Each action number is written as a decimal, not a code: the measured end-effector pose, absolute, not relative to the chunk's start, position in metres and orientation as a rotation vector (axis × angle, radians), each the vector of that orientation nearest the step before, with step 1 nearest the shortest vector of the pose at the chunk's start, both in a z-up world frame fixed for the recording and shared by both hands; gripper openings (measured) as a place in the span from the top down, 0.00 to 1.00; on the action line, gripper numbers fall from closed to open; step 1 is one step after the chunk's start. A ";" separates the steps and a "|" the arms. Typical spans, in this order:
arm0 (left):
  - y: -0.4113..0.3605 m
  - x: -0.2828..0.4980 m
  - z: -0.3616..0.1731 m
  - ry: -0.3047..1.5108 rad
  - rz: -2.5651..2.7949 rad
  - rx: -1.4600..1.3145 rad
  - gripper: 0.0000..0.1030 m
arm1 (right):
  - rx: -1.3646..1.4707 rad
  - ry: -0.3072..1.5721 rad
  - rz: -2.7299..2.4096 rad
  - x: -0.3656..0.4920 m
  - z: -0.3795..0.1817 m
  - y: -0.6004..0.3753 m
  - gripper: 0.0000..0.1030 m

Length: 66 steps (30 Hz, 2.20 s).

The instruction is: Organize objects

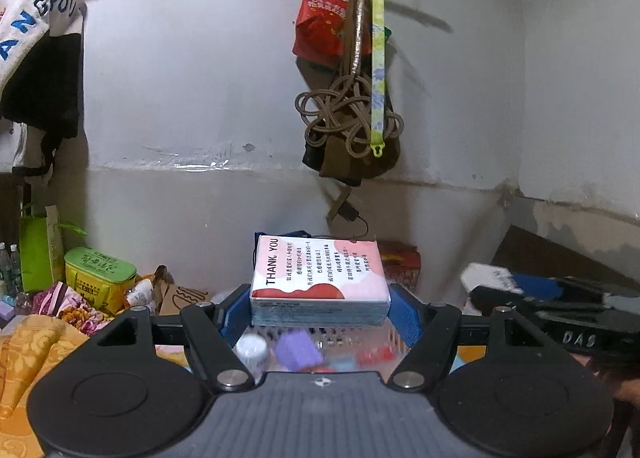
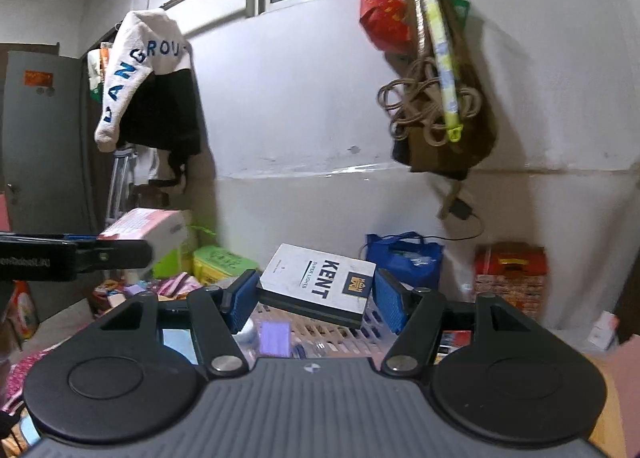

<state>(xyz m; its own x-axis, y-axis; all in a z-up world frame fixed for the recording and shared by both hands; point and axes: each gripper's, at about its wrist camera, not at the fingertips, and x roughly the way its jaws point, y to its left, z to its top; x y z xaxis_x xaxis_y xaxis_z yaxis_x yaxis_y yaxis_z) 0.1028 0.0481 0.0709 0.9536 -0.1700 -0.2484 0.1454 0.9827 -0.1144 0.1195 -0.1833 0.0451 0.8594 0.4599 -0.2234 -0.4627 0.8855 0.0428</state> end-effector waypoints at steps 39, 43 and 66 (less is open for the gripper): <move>0.054 0.174 0.050 0.473 0.017 -0.108 0.00 | -0.134 0.464 0.219 0.157 0.050 -0.149 0.00; 0.043 0.173 0.052 0.461 -0.014 -0.098 0.00 | -0.130 0.475 0.209 0.159 0.050 -0.155 0.00; 0.030 0.189 0.034 0.540 -0.031 -0.087 0.00 | 0.064 0.525 0.232 0.167 0.037 -0.193 0.00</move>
<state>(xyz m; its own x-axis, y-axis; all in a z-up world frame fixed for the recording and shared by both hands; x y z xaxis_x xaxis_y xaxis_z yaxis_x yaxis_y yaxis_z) 0.1894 0.0299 0.0335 0.8572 -0.0519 -0.5123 0.0061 0.9959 -0.0906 0.1666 -0.1932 0.0371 0.8400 0.2357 -0.4887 -0.2028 0.9718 0.1201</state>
